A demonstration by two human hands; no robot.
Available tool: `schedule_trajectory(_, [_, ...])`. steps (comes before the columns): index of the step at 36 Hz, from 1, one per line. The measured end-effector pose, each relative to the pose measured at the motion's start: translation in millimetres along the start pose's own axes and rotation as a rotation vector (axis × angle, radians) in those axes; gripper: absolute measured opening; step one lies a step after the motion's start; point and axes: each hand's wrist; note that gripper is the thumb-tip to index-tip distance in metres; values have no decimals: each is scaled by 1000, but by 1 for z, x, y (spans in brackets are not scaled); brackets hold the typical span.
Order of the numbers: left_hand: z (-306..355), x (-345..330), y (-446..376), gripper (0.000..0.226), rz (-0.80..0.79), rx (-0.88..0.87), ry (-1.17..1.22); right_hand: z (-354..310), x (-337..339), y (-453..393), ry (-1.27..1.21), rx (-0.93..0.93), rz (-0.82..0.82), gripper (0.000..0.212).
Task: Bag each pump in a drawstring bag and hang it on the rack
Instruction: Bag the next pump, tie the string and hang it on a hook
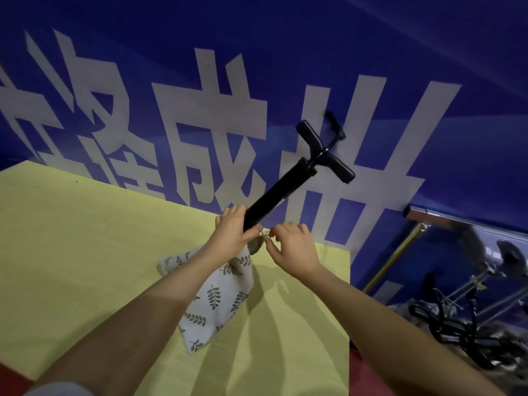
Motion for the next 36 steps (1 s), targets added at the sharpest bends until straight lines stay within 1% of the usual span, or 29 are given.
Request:
schedule_trajectory(2, [-1, 5, 2, 33, 9, -12, 89, 0, -5, -3, -72, -151, -167, 40])
schedule_trajectory(4, [-2, 10, 5, 29, 27, -16, 205, -3, -10, -9, -147, -251, -232, 58])
schedule_trajectory(6, [-2, 13, 7, 27, 54, -10, 289, -9, -12, -15, -194, -327, -263, 68])
schedule_trajectory(7, [-2, 15, 7, 26, 64, -3, 313, -13, -14, -19, -236, -371, -276, 68])
schedule_trajectory(8, [-1, 15, 8, 27, 70, 3, 331, -16, -13, -21, -289, -416, -284, 63])
schedule_trajectory(11, [-4, 19, 10, 29, 96, 19, 353, -21, -13, -29, -426, -451, -280, 24])
schedule_trajectory(12, [-5, 19, 11, 29, 111, 25, 346, -22, -11, -30, -453, -438, -280, 19])
schedule_trajectory(15, [-11, 18, 14, 28, 139, 31, 270, -16, -3, -33, -467, -366, -301, 29])
schedule_trajectory(18, [-17, 11, 16, 31, 129, 39, 204, -5, 6, -37, -302, -242, -328, 33])
schedule_trajectory(19, [-17, 8, 16, 32, 128, 44, 200, -1, 6, -38, -227, -233, -339, 34])
schedule_trajectory(20, [-17, 5, 16, 33, 128, 51, 202, 2, 7, -39, -176, -262, -326, 34])
schedule_trajectory(21, [-17, 4, 16, 33, 128, 53, 206, 5, 7, -40, -176, -336, -296, 31])
schedule_trajectory(22, [-15, 3, 16, 34, 130, 53, 215, 6, 7, -41, -251, -451, -252, 27])
schedule_trajectory(24, [-12, 2, 14, 36, 140, 45, 231, 7, 5, -43, -524, -710, -154, 20])
schedule_trajectory(25, [-11, 3, 13, 36, 146, 38, 236, 6, 3, -45, -651, -809, -108, 20])
schedule_trajectory(27, [-9, 2, 11, 35, 152, 21, 252, 5, 0, -46, -833, -937, -19, 27])
schedule_trajectory(29, [-7, 2, 11, 33, 153, 12, 265, 3, -3, -48, -938, -999, 71, 34])
schedule_trajectory(31, [-5, 2, 11, 32, 154, 9, 273, -1, -1, -49, -943, -972, 112, 32])
schedule_trajectory(33, [-3, 1, 11, 29, 154, -7, 293, -5, 4, -46, -851, -860, 108, 25])
schedule_trajectory(36, [-2, 2, 11, 29, 164, -19, 365, -3, 10, -36, -726, -679, 33, 21])
Point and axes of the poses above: each hand's wrist, its own y-axis away from the middle knuckle, its own x-axis out of the back of the hand, z = x × y, and after that the axes turned 1 degree about y, right-handed
